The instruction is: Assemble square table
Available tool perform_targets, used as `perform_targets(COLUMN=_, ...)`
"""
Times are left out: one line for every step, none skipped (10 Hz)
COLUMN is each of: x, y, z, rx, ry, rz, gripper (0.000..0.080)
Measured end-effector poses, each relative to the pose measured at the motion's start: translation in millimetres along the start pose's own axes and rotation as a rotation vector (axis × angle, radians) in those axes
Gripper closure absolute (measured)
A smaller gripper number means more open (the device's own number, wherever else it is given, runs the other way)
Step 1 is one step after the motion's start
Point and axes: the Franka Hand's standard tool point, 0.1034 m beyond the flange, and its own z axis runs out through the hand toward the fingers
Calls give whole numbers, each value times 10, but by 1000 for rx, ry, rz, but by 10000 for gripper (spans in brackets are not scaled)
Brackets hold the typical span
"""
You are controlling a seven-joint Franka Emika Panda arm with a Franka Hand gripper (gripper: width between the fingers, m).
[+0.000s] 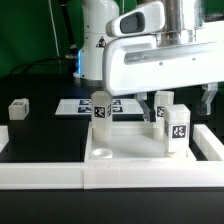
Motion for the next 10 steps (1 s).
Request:
perform_targets(x=15, y=-9, z=-13, rx=5, ry=-31, rz=0, gripper=151)
perform_targets(x=27, y=-8, z=-12, rx=6, ry=-30, rz=0, gripper=151)
perform_targets(x=24, y=-9, z=-8, rx=5, ry=-31, rz=0, gripper=151)
perform_targets(x=25, y=-7, z=-9, rx=5, ry=-31, rz=0, gripper=151)
perform_targets(x=32, y=-1, z=-15, rx=-4, ry=-47, rz=8, gripper=151)
perform_targets(x=97, y=-17, z=-13, rx=-8, ry=-57, rz=17, gripper=151)
perform_targets(x=95, y=-7, z=-4, rx=-8, ry=-52, rz=17, gripper=151)
perform_targets(x=93, y=-7, z=0, rx=-8, ry=-52, rz=17, gripper=151)
perform_targets(x=92, y=-7, z=2, rx=-8, ry=-52, rz=17, gripper=248)
perform_targets(x=92, y=-7, z=3, rx=-8, ry=-52, rz=17, gripper=383)
